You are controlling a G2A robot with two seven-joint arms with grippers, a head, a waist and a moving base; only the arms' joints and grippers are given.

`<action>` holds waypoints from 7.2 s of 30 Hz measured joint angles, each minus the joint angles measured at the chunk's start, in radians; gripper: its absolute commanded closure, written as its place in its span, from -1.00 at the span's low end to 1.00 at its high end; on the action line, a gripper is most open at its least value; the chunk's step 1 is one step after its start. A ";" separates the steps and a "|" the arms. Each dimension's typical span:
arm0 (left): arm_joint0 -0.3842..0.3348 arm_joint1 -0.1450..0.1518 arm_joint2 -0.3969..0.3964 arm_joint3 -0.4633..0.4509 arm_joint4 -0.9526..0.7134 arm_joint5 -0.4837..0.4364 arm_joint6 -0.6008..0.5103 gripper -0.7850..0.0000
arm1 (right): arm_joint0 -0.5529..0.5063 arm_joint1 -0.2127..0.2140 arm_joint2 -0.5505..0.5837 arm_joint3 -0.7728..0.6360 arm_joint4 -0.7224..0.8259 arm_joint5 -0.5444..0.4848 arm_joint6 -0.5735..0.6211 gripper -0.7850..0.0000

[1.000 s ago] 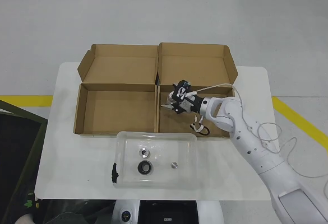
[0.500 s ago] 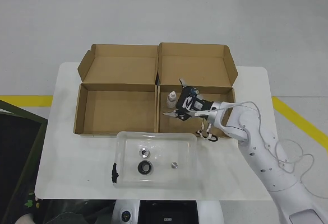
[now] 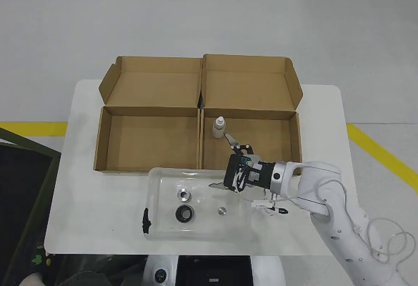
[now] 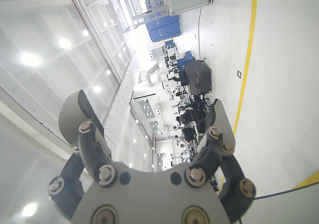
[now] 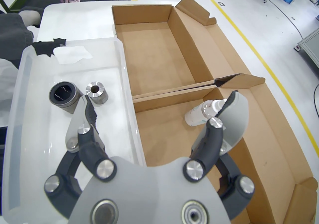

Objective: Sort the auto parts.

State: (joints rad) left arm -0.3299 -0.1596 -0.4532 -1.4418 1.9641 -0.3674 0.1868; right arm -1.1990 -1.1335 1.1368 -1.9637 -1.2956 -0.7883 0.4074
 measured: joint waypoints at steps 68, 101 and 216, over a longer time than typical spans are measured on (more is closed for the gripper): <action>0.000 0.000 0.000 0.000 0.000 0.000 0.000 -1.00 | -0.070 0.020 -0.296 -0.097 -0.238 -0.005 0.502 -0.50; 0.000 0.000 0.000 0.000 0.000 0.000 0.000 -1.00 | -0.025 0.014 -0.338 -0.057 -0.203 -0.020 0.577 1.00; 0.000 0.000 0.000 0.000 0.000 0.000 0.000 -1.00 | 0.271 0.009 -0.118 0.398 0.061 0.152 0.110 1.00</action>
State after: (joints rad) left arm -0.3299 -0.1596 -0.4532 -1.4418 1.9641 -0.3674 0.1868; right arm -0.9285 -1.1246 1.0185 -1.5656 -1.2343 -0.6363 0.5174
